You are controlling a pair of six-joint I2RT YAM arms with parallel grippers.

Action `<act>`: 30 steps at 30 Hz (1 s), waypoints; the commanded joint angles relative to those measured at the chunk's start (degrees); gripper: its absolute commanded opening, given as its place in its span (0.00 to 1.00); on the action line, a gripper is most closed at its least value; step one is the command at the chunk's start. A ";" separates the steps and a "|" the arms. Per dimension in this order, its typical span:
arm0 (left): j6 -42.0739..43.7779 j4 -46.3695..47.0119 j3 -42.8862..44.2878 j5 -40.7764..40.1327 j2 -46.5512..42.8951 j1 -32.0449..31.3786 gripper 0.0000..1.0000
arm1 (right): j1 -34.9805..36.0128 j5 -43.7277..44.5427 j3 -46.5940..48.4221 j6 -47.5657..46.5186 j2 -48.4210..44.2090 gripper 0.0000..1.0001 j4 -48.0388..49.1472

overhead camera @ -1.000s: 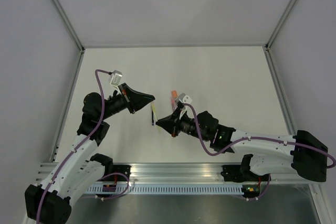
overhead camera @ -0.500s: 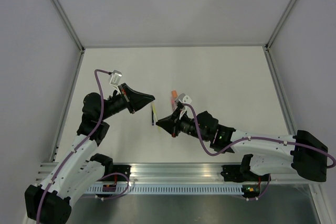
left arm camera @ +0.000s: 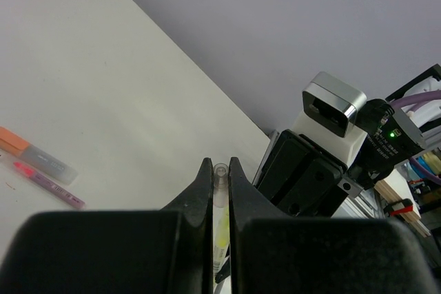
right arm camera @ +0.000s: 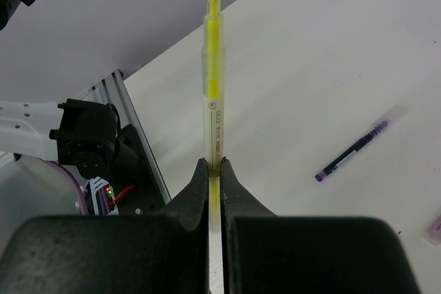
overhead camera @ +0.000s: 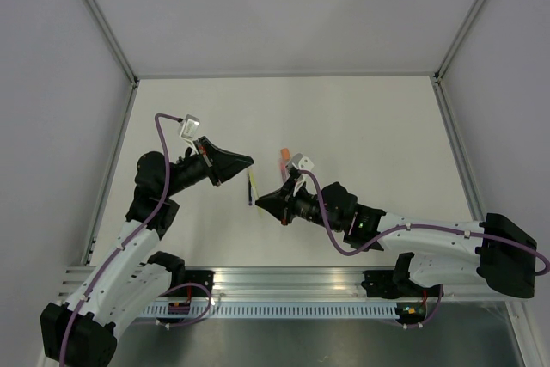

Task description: Insert the pens into the pen caps

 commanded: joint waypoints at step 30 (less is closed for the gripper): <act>-1.40 1.12 1.69 0.54 -0.92 0.18 0.02 | 0.36 0.35 0.04 -0.90 -1.87 0.00 -0.01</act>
